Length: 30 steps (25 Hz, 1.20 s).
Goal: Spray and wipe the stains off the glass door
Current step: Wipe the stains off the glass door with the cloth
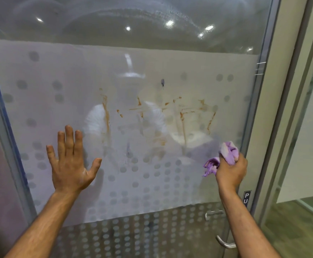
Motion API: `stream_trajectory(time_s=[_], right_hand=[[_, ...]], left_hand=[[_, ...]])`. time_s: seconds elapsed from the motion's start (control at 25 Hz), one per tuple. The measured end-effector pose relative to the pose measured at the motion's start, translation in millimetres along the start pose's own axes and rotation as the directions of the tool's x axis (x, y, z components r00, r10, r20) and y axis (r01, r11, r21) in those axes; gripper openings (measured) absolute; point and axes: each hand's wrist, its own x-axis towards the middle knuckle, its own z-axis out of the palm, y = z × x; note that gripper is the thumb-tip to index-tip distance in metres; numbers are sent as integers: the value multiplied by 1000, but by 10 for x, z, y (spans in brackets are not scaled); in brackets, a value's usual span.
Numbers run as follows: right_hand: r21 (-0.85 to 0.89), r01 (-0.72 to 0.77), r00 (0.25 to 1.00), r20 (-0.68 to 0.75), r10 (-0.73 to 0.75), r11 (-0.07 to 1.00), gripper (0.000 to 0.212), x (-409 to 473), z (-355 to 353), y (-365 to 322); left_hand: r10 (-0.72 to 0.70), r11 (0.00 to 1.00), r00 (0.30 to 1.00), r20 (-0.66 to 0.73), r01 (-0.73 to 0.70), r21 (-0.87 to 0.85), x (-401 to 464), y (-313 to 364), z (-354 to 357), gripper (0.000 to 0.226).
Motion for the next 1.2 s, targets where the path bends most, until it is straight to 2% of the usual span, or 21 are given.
stream_trajectory(time_s=[0.12, 0.24, 0.32, 0.44, 0.52, 0.6, 0.72, 0.88, 1.0, 1.12, 1.2], right_hand=[[206, -78, 993, -70, 94, 975, 39, 5, -6, -139], [296, 70, 990, -141, -29, 953, 56, 177, 60, -421], [264, 194, 977, -141, -161, 945, 53, 339, 190, -626], [43, 389, 906, -196, -374, 920, 35, 366, 390, -747], [-25, 453, 871, -199, -449, 891, 34, 306, 459, -726], [-35, 467, 867, -177, -465, 884, 39, 241, 479, -717], [-72, 538, 838, -60, -542, 840, 52, 79, 487, -675], [-166, 684, 729, 165, -664, 710, 68, -267, 450, -373], [-217, 720, 693, 273, -667, 659, 80, -455, 302, -4], [-269, 768, 638, 406, -654, 582, 78, -508, 71, 314], [-287, 757, 648, 449, -615, 588, 80, -424, -72, 389]], left_hand=[[2, 1000, 1000, -3, -2, -4, 3, -13, 19, 103], [11, 1000, 999, -30, -12, -13, -5, -17, 40, 104], [14, 1000, 999, -39, -15, -13, 4, -20, 51, 104], [15, 1000, 999, -38, -15, 4, 11, -21, 47, 105], [16, 1000, 999, -35, -16, 14, 4, -13, 43, 105], [16, 1000, 999, -37, -16, 12, -1, -7, 49, 105], [12, 1000, 999, -33, -12, -1, 4, -21, 53, 105], [7, 1000, 999, -43, -7, -5, 3, -6, 36, 105], [4, 1000, 1000, -24, -5, -12, 7, -7, 19, 104], [-3, 1000, 1000, -13, 3, -12, 2, -13, 28, 104], [-2, 1000, 1000, -7, 2, -8, -1, -11, 23, 104]])
